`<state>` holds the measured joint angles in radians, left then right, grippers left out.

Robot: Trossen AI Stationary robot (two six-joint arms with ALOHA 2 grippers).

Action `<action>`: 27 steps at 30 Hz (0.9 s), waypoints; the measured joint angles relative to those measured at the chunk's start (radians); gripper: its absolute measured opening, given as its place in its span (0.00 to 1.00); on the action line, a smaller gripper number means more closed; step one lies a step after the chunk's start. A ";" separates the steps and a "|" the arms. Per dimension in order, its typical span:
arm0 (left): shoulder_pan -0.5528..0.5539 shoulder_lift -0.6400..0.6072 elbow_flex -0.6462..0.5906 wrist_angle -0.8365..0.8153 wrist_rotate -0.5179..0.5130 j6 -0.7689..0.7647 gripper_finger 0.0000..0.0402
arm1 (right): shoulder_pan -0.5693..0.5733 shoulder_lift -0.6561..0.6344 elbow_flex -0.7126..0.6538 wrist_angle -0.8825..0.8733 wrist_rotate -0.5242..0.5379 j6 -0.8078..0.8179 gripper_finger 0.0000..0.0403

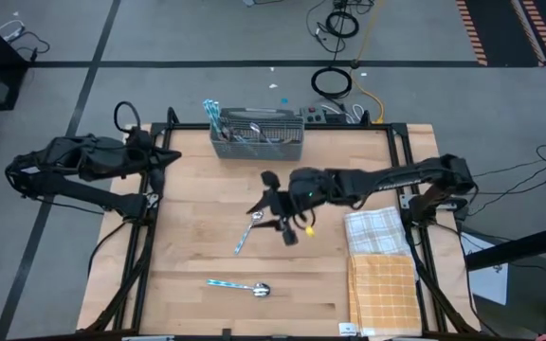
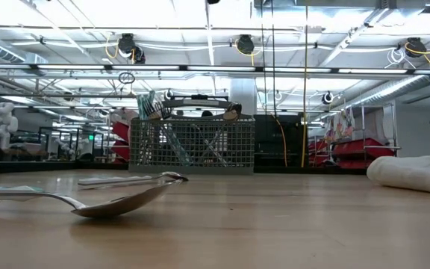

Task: Sort silverware
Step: Put the top spoon into the middle right section of the utensil holder

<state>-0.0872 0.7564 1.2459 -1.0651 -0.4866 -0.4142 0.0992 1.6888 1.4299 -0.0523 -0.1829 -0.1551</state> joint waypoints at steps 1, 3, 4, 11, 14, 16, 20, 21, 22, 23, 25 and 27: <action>0.000 0.001 -0.006 0.001 0.000 -0.008 0.04 | 0.009 0.015 0.000 0.013 0.001 0.005 0.39; 0.000 0.003 -0.018 -0.003 0.000 -0.026 0.04 | 0.026 0.044 0.001 0.029 0.003 0.013 0.39; 0.000 0.008 -0.021 -0.003 0.002 -0.032 0.04 | 0.035 0.057 0.000 0.027 0.004 0.014 0.39; 0.000 0.037 -0.025 -0.005 0.007 -0.053 0.04 | 0.077 0.095 0.001 -0.025 0.004 0.004 0.39; 0.000 0.051 -0.025 -0.004 0.007 -0.053 0.04 | 0.080 0.099 0.001 -0.075 0.010 -0.028 0.39; 0.000 0.063 -0.025 -0.001 0.007 -0.053 0.04 | 0.080 0.099 0.001 -0.116 0.024 -0.048 0.39; 0.000 0.087 -0.025 0.002 0.007 -0.053 0.04 | 0.080 0.108 0.001 -0.181 0.027 -0.075 0.39; 0.000 0.093 -0.025 0.001 0.007 -0.053 0.04 | 0.080 0.109 0.001 -0.193 0.027 -0.074 0.39; 0.000 0.098 -0.025 0.002 0.007 -0.053 0.04 | 0.080 0.109 0.001 -0.197 0.027 -0.073 0.39; 0.000 0.100 -0.025 0.002 0.007 -0.053 0.04 | 0.080 0.110 0.001 -0.199 0.026 -0.073 0.39; 0.000 0.105 -0.025 0.002 0.007 -0.053 0.04 | 0.080 0.111 0.001 -0.220 0.026 -0.070 0.39; 0.000 0.106 -0.025 0.002 0.007 -0.053 0.04 | 0.080 0.114 0.001 -0.236 0.026 -0.070 0.39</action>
<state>-0.0872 0.8623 1.2213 -1.0632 -0.4797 -0.4671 0.1787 1.8024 1.4311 -0.2883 -0.1574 -0.2254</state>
